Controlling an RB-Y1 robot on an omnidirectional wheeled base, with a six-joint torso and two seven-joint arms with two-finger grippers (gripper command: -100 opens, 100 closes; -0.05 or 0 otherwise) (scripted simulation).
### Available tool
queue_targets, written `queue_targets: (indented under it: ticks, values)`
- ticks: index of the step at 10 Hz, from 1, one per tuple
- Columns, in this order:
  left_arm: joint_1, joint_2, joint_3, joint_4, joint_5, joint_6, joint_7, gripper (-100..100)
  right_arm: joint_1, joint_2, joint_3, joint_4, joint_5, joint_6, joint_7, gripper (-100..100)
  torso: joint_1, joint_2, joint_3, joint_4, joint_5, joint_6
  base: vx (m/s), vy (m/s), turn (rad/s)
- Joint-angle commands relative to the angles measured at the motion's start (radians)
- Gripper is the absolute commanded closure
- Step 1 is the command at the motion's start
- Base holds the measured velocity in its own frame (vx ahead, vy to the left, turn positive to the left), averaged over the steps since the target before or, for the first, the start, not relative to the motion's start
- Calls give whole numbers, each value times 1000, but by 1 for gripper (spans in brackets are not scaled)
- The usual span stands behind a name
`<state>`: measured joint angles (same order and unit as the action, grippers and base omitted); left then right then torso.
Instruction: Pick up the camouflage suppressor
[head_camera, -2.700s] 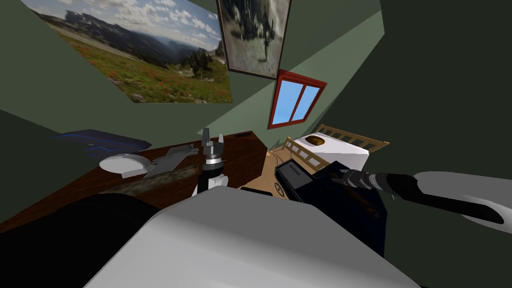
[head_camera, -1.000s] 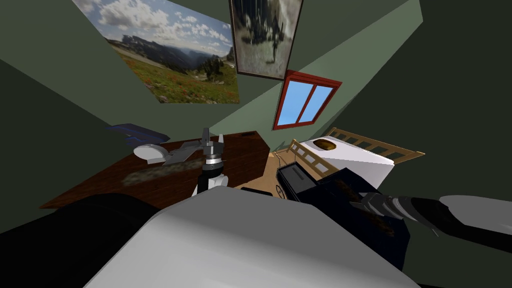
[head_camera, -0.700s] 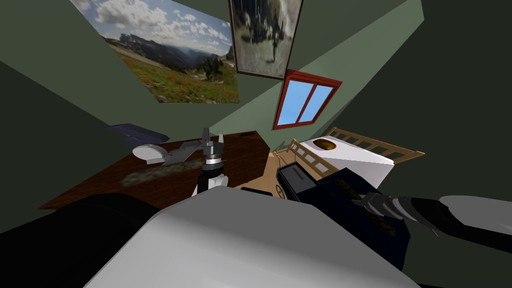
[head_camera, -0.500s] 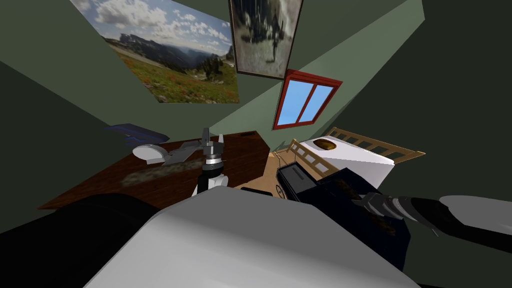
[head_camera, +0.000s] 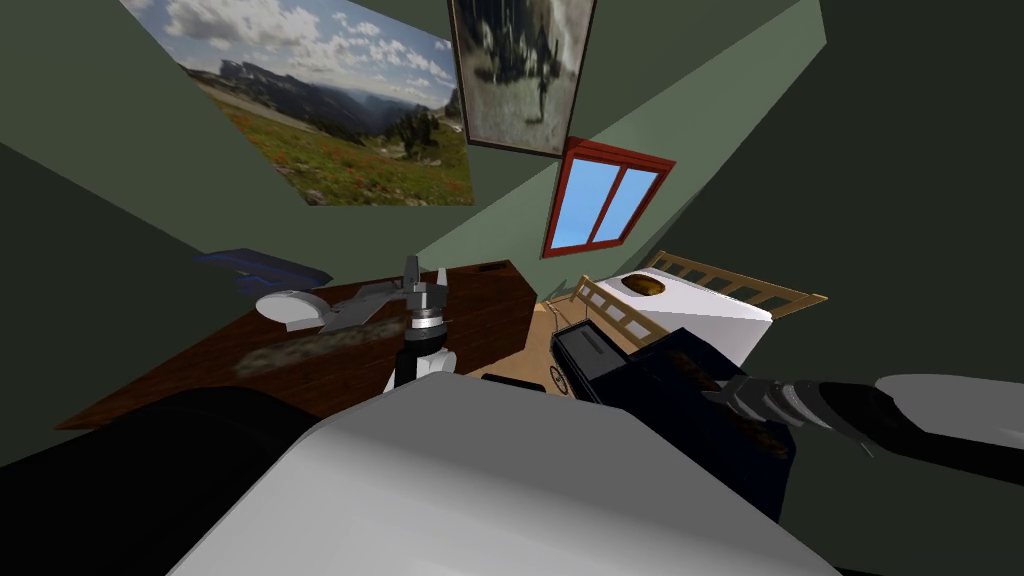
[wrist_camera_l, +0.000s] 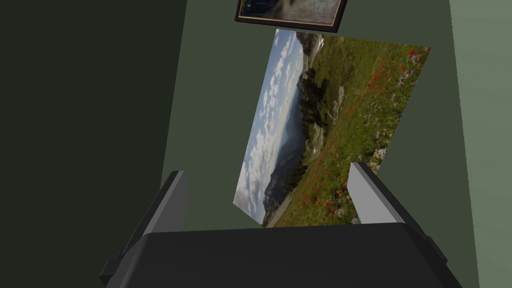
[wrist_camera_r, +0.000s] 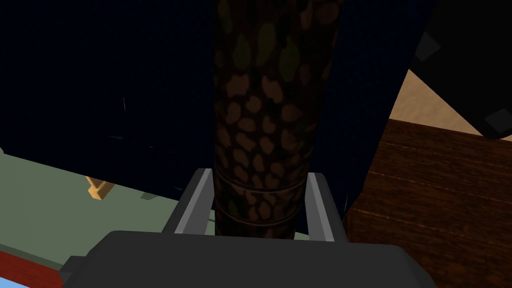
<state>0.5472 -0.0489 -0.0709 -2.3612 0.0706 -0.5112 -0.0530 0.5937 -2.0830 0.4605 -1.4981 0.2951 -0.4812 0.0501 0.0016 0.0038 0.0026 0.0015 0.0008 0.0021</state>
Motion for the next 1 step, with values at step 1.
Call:
queue_targets:
  ticks: [1]
  values:
    - [0,0,0,0,0,0,0,0,0,0,0,0,0,0,0,0,0,0,0,0,0,0,0,0,0]
